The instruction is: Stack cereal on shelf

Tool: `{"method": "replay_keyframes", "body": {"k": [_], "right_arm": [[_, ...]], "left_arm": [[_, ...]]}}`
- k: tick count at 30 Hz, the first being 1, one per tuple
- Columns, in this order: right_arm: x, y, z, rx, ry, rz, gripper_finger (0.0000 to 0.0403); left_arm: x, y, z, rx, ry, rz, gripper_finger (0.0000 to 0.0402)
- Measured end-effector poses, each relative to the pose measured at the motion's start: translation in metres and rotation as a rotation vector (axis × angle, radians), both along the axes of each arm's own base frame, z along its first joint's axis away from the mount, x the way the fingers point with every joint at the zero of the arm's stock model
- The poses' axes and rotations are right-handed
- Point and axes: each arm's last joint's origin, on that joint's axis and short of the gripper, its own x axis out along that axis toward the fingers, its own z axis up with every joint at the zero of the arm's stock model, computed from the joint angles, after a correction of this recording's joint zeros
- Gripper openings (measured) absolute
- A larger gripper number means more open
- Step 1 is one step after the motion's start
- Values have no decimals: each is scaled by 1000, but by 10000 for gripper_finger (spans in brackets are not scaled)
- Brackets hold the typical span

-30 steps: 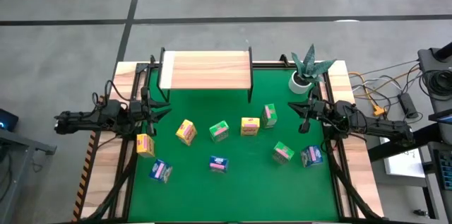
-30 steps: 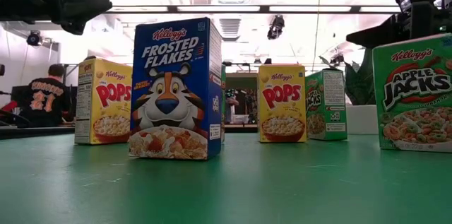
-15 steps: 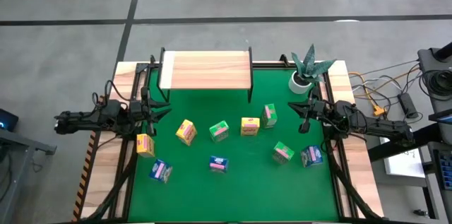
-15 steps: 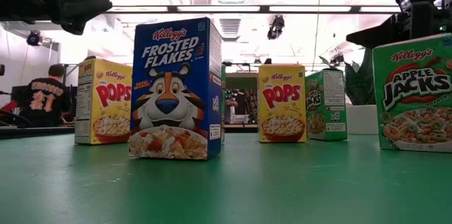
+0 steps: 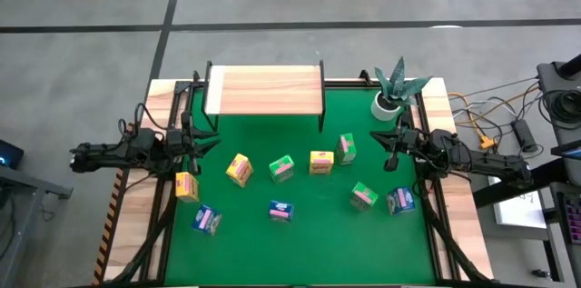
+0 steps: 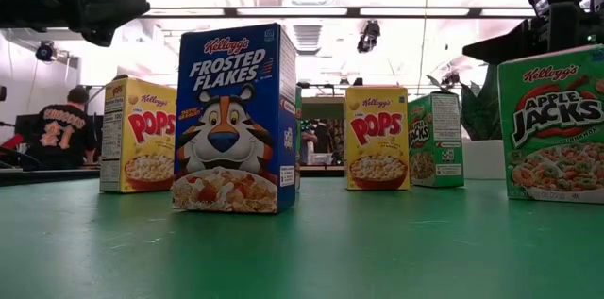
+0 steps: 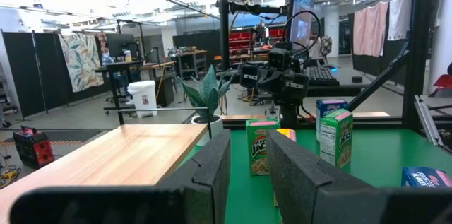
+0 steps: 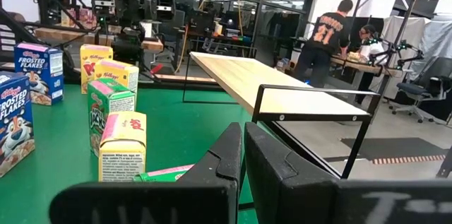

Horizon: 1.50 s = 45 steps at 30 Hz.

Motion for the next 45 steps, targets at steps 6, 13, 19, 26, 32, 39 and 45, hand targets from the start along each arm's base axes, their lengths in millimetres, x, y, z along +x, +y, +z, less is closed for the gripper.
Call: {"method": "replay_keyframes", "body": {"k": [6,13,19,26,32,39,45], "right_arm": [[0,0,0,-1,1,0,9],[0,0,1,-2,-7,0,9],[-2,0,15,30,-169,7,9],[-6,1,30,123,-367,38,9],[-7,1,32,58,-368,25,9],[-8,1,36,80,-403,34,9],[-6,1,53,38,-406,25,9]], "left_arm": [[0,0,0,0,1,0,75],[0,0,0,0,0,0,75],[0,0,0,2,0,0,75],[-2,0,10,-211,-151,-40,75],[-7,0,25,-268,-324,-72,75],[-15,1,39,-316,-503,-110,75],[-18,1,44,-270,-552,-99,75]]}}
